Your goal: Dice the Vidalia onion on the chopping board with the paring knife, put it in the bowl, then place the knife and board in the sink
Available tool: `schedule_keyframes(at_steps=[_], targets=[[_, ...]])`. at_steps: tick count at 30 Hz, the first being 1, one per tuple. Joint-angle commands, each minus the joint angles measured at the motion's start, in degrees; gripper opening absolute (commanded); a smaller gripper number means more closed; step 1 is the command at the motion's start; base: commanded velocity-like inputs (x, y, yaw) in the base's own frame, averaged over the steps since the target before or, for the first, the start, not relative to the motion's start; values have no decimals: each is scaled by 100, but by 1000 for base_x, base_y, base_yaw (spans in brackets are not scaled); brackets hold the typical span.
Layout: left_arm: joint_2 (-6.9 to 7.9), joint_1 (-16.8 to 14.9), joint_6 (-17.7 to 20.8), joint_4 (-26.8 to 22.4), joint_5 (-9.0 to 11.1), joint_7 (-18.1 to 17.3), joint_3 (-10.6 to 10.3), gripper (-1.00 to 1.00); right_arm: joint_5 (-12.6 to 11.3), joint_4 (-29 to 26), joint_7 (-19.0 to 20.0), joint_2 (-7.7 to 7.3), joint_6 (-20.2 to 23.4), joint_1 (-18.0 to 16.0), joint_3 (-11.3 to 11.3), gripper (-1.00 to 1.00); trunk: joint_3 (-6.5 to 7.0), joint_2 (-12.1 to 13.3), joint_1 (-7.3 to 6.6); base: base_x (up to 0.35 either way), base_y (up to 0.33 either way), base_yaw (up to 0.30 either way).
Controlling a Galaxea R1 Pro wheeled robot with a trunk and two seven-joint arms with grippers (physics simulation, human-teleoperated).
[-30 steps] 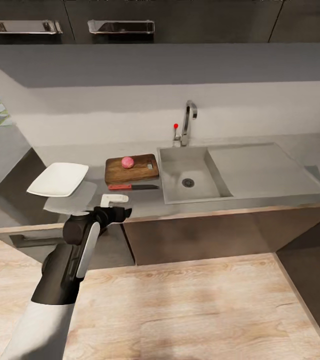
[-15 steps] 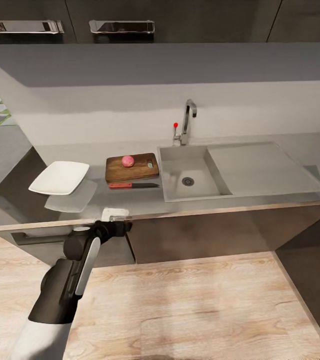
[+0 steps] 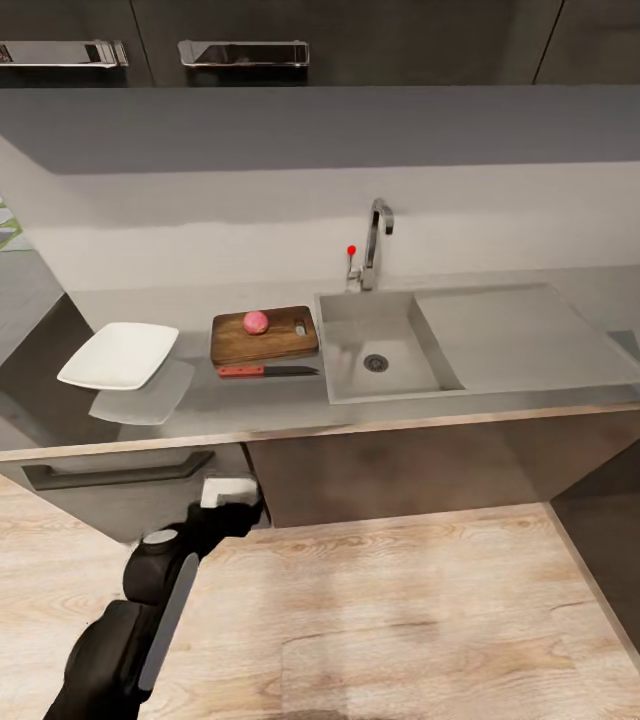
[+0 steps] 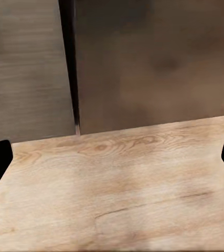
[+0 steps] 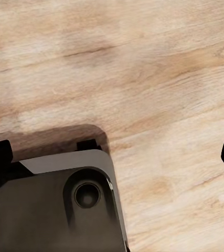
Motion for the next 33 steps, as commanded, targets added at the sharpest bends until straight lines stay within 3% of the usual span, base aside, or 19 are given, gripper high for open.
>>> schedule_keyframes(at_steps=[1, 2, 5, 17, 22, 28, 33], targets=[[-1, 49, -46, -6, 45, 18, 2, 100, 61, 3, -40, 2, -11, -3, -26, 100, -8, -9, 3, 0, 0, 0], [5, 280, -430, -2, 45, 20, -1, 100, 61, 3, -40, 2, -11, -3, -26, 100, -8, -9, 3, 0, 0, 0], [64, 581, -859, 1, 45, 21, -3, 100, 61, 3, -40, 2, -11, -3, -22, 100, -8, -9, 3, 0, 0, 0], [517, 2450, -3443, 13, 33, 22, 3, 100, 77, -90, -33, -22, -25, -3, -16, 100, -8, -9, 3, 0, 0, 0], [698, 3279, -4608, 145, 25, 13, 3, 100, 83, -666, -33, -7, -10, -3, -14, 100, -8, -9, 3, 0, 0, 0], [736, 3578, -5058, 730, 33, 13, 42, 100, 79, -1387, -16, 8, 0, -3, -5, 100, -8, -9, 3, 0, 0, 0], [733, 3609, -5536, 1601, 49, 13, 295, 100, 72, -1516, 73, 17, -16, -3, 8, 100, -8, -9, 3, 0, 0, 0]])
